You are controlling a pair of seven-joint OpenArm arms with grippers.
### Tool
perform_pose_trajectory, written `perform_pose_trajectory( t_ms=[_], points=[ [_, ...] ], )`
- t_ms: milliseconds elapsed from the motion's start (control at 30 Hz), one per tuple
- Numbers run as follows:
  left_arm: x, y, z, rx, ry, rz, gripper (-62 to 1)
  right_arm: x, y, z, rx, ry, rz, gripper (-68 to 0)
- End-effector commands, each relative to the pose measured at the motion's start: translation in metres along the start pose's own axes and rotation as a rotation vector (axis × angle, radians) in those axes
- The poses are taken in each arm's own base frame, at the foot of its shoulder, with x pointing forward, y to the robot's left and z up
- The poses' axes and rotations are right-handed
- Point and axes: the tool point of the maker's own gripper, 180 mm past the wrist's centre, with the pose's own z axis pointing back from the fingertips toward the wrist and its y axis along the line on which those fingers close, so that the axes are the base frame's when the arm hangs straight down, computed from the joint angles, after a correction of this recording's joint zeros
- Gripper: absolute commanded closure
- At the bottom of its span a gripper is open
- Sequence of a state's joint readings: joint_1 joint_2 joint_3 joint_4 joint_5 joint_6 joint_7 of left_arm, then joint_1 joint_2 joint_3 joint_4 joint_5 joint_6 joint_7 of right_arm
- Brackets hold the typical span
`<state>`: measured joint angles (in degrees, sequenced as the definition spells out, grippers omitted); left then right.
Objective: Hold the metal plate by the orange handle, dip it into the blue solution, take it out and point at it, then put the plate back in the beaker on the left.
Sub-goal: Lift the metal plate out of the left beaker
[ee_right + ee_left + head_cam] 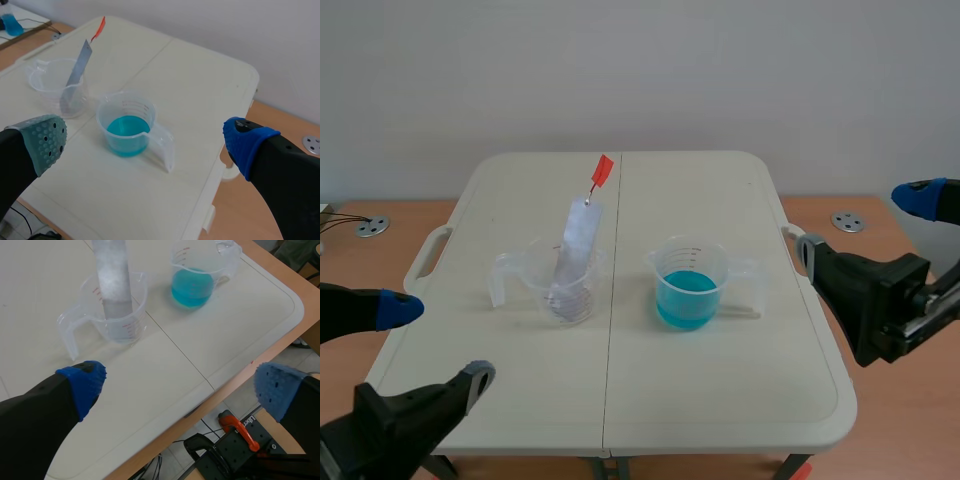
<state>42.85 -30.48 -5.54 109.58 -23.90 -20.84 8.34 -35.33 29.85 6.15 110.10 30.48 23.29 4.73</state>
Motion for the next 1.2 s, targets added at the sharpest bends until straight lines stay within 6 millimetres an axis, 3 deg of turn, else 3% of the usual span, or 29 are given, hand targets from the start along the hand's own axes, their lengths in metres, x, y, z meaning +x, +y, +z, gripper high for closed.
perform_pose_trajectory(
  t_ms=[0,67,100,367,667,867,1167],
  points=[
    [0.007,-0.003,-0.001,-0.008,-0.028,0.002,-27.9,0.012,0.005,-0.007,0.027,-0.039,-0.007,-65.5],
    [0.007,-0.003,-0.001,-0.008,-0.026,0.002,1.0,0.013,0.009,-0.014,0.044,-0.030,-0.009,-65.5],
    [0.007,-0.003,-0.001,-0.007,-0.026,-0.001,-2.2,0.013,0.011,-0.017,0.054,-0.026,-0.008,-65.5],
    [-0.007,-0.008,0.005,-0.006,0.018,0.028,-2.1,0.025,0.029,-0.039,0.121,-0.051,-0.022,-65.5],
    [-0.084,-0.037,0.050,0.008,0.305,0.020,-2.1,0.023,0.034,-0.066,0.123,-0.055,-0.091,-65.5],
    [-0.118,-0.059,0.079,-0.033,0.446,0.024,-2.1,0.020,0.036,-0.086,0.123,-0.057,-0.137,-65.5],
    [-0.161,-0.062,0.102,-0.025,0.557,0.080,-2.1,0.023,0.046,-0.122,0.165,-0.063,-0.149,-65.5]
  ],
)
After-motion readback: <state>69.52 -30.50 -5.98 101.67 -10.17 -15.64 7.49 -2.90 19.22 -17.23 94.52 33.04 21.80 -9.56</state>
